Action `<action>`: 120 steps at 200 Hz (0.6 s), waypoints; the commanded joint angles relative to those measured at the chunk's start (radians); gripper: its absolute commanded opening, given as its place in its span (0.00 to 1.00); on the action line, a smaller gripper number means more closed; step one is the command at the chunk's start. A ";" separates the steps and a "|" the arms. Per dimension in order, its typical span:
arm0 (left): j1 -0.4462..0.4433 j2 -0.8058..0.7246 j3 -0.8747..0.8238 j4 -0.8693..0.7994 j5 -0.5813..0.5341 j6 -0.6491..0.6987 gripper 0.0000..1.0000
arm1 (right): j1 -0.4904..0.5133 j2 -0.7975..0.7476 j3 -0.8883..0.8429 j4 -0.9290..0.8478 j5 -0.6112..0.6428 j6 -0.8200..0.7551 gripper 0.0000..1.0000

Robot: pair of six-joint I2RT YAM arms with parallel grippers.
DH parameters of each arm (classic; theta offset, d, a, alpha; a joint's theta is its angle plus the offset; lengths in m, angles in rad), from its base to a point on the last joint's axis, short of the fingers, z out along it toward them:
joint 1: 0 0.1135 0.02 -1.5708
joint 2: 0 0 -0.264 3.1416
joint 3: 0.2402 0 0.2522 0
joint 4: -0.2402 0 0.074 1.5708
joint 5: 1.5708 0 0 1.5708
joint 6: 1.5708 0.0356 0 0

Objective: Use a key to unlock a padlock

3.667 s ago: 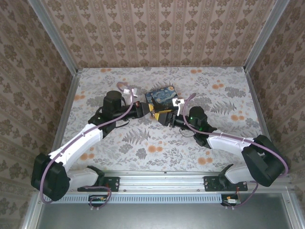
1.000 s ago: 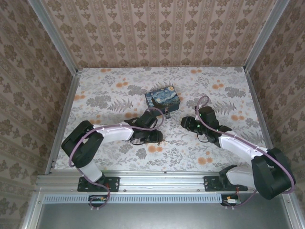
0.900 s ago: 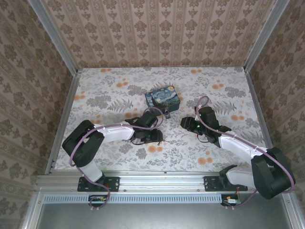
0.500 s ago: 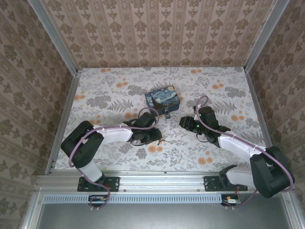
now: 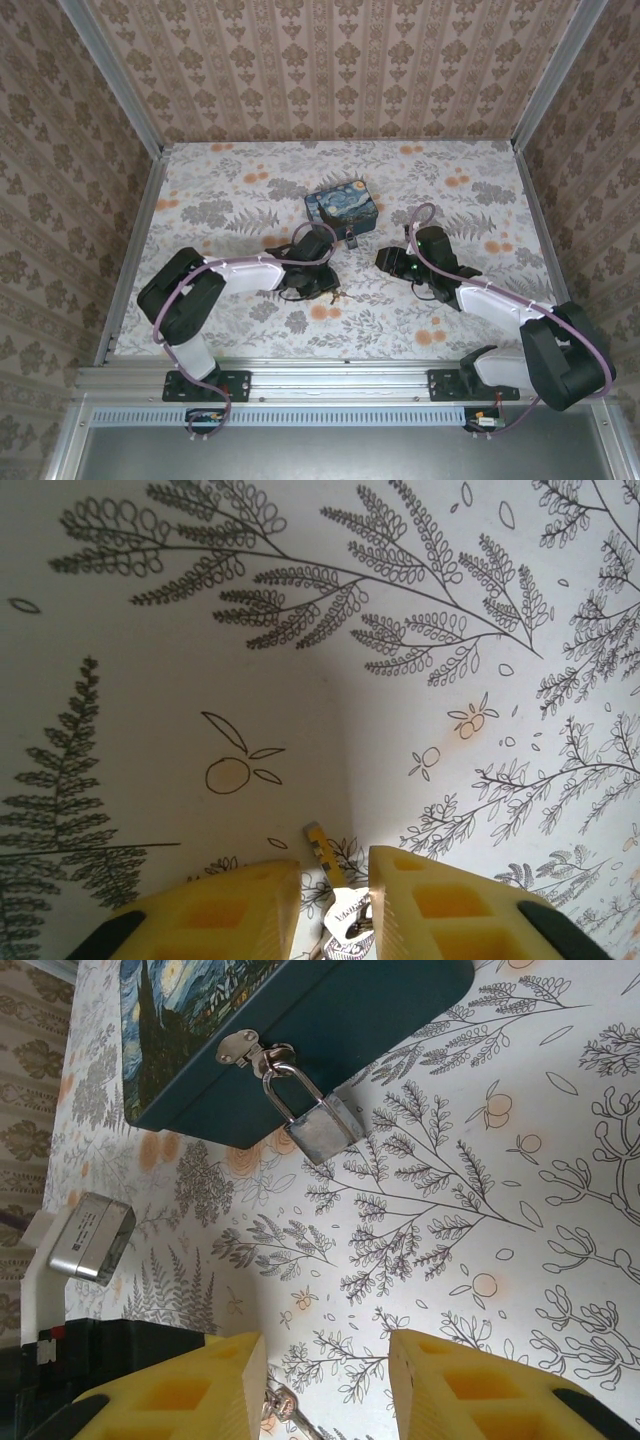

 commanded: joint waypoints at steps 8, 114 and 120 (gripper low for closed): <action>-0.008 0.109 0.035 0.115 -0.113 -0.006 0.23 | 0.005 -0.005 -0.005 0.016 -0.023 0.004 0.37; -0.020 0.179 0.188 -0.143 -0.130 0.060 0.10 | 0.005 -0.028 -0.003 0.022 -0.042 0.001 0.38; -0.018 0.179 0.194 -0.145 -0.130 0.063 0.09 | 0.005 -0.029 0.000 0.021 -0.050 -0.004 0.38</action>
